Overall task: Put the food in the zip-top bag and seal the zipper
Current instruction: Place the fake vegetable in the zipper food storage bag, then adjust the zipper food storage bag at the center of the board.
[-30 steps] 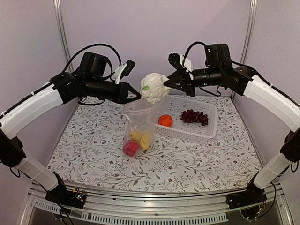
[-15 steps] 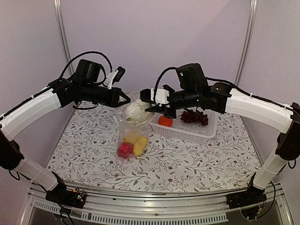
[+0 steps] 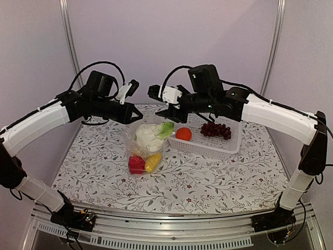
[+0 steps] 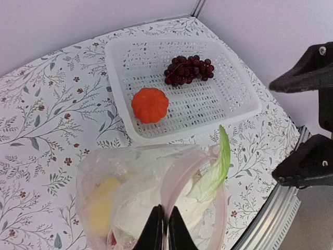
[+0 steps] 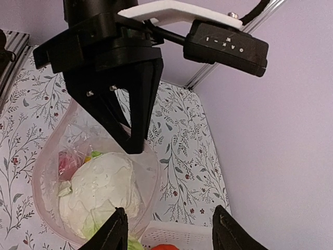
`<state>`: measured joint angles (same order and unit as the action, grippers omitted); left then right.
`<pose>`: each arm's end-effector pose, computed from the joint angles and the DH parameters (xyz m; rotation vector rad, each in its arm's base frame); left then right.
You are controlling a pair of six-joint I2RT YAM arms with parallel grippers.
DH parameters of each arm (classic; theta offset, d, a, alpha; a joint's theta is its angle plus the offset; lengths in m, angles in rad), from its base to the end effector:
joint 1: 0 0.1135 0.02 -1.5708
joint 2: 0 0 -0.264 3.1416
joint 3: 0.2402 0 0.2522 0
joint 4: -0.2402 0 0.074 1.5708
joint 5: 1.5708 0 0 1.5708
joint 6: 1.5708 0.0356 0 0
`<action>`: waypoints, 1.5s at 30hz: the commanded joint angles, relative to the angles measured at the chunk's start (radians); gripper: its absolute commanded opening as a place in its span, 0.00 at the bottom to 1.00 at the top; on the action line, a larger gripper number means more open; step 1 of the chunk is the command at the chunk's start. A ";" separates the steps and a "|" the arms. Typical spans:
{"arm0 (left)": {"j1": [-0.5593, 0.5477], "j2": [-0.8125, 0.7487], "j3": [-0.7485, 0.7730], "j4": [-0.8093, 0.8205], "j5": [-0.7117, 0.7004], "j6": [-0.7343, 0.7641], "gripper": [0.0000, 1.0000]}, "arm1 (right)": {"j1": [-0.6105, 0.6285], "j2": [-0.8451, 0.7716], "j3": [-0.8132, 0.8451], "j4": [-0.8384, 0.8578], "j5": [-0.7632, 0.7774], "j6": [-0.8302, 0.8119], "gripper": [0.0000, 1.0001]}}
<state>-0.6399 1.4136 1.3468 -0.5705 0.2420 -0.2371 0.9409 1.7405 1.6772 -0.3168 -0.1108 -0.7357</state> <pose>0.2471 -0.1945 0.3532 0.5947 2.2125 -0.7410 0.2409 0.3372 0.3775 -1.5026 1.2527 0.2434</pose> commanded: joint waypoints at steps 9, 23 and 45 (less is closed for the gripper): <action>0.068 -0.019 -0.029 0.019 -0.030 0.012 0.06 | 0.001 -0.082 -0.089 -0.231 -0.326 -0.054 0.43; 0.074 -0.006 -0.037 0.041 0.001 0.006 0.05 | 0.044 0.141 0.044 -0.300 -0.235 -0.093 0.55; 0.093 -0.002 -0.007 0.018 -0.025 0.043 0.05 | 0.068 0.079 0.167 -0.275 -0.170 -0.103 0.00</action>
<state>-0.5652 1.4120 1.3228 -0.5480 0.2375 -0.2234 1.0035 1.9377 1.7782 -0.5842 -0.2546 -0.8303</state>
